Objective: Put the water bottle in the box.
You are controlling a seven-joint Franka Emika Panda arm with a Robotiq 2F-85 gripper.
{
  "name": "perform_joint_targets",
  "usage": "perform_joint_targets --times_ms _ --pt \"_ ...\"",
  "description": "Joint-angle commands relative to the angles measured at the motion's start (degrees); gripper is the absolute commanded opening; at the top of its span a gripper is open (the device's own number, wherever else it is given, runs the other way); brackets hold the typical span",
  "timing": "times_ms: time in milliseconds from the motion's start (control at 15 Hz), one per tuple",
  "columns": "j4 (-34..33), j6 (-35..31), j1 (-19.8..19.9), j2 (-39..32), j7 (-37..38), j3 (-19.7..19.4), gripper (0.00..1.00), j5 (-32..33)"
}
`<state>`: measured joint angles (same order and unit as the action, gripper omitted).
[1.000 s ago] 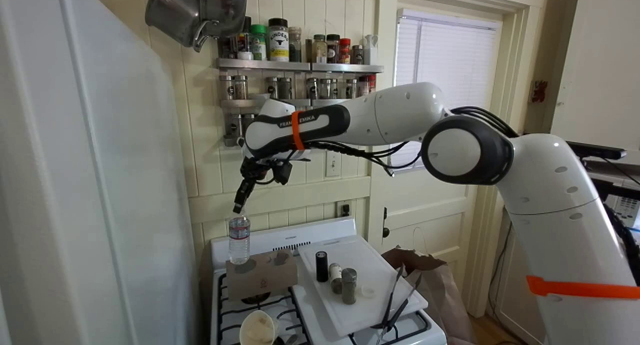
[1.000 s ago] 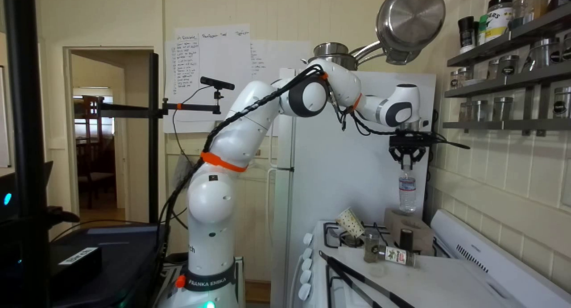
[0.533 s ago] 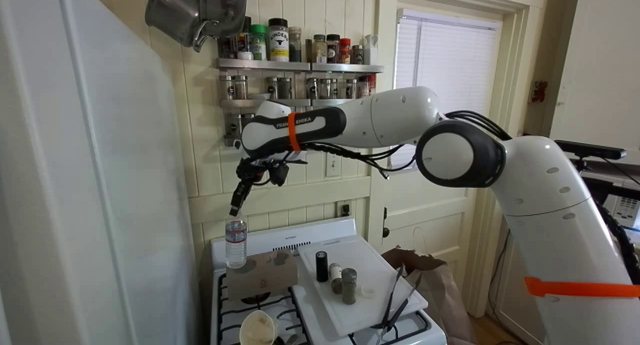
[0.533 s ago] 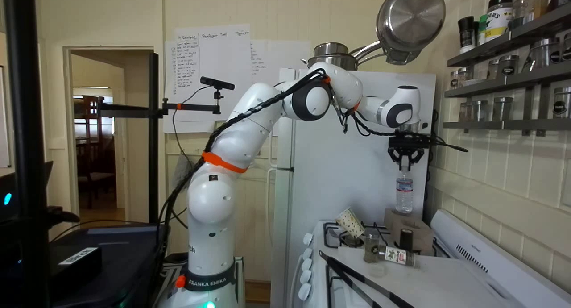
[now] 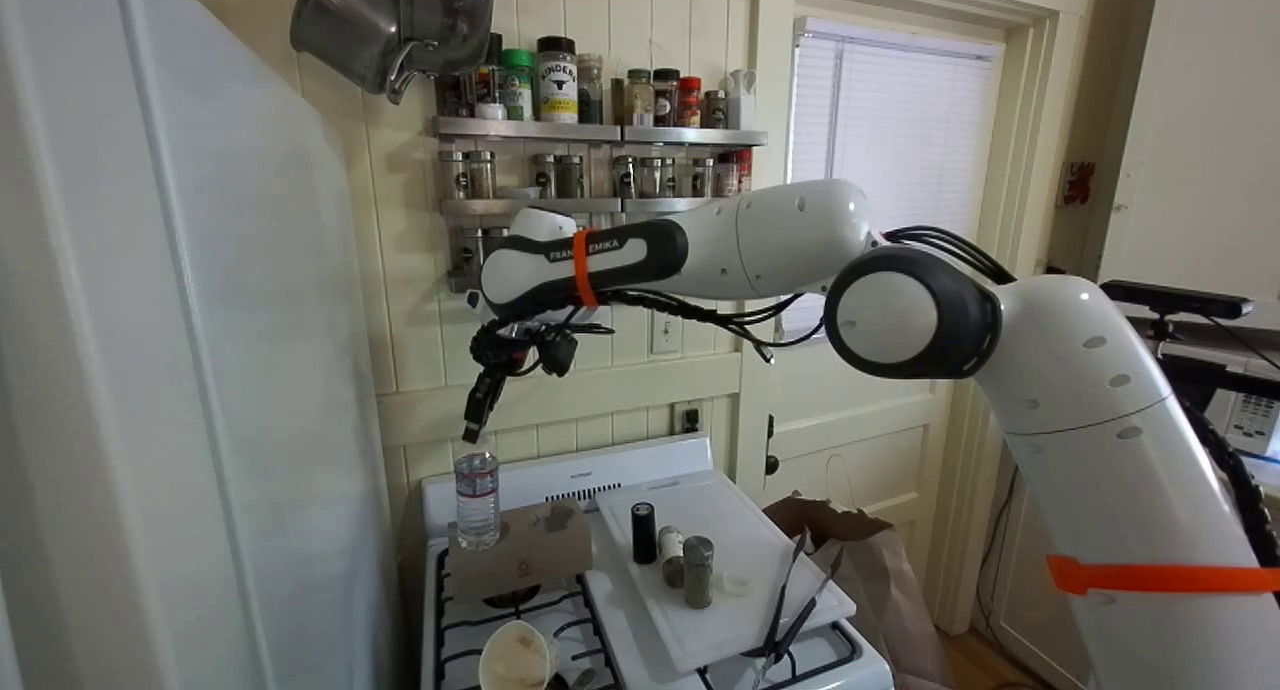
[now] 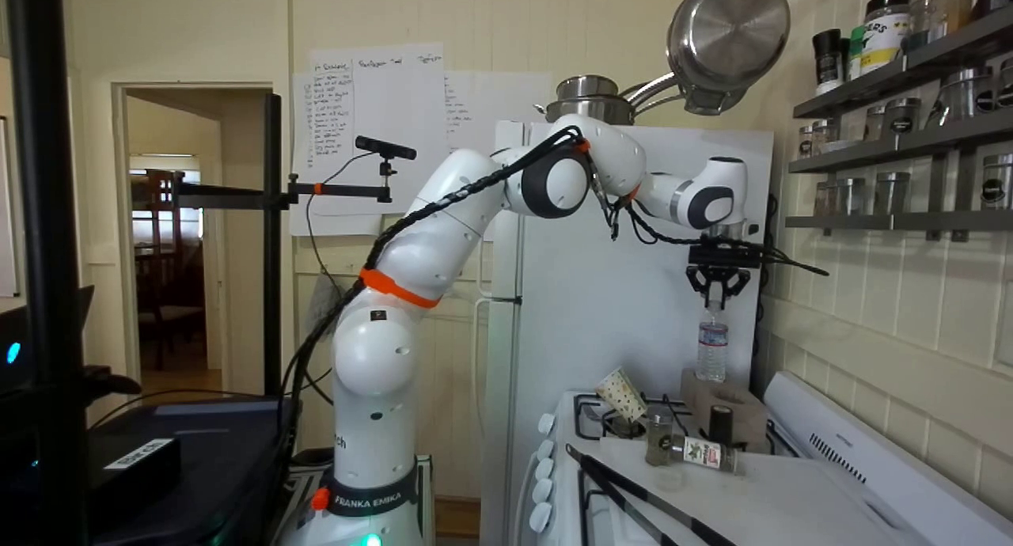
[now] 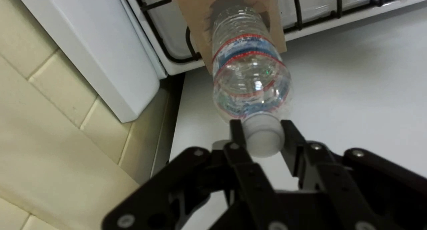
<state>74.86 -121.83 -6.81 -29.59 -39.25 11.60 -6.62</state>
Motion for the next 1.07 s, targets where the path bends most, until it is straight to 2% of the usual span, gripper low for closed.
perform_joint_targets --times_ms 0,333,400,533,667,733,800,867,933,1000 --pt "-3.7 2.7 -0.5 -2.6 1.5 -0.1 0.08 1.9" --pt "-5.4 3.8 -0.4 -4.8 1.2 0.4 0.08 2.2" --pt "-5.6 3.9 -0.4 -5.1 1.2 0.5 0.36 2.1" --pt "-6.3 4.2 -0.4 -5.6 1.3 0.6 0.61 2.0" --pt "-7.0 4.7 -0.4 -5.8 1.3 0.6 0.46 2.1" --pt "-7.5 5.1 -0.5 -6.0 1.3 0.6 0.32 2.1" --pt "-7.8 5.4 -0.5 -6.0 1.3 0.6 0.36 2.0" --pt "-8.1 5.5 -0.5 -5.9 1.3 0.7 0.52 1.9" --pt "-8.5 5.4 -0.4 -5.7 1.1 0.7 0.63 2.0" --pt "-8.8 5.2 -0.3 -5.4 0.7 0.9 0.63 1.6"
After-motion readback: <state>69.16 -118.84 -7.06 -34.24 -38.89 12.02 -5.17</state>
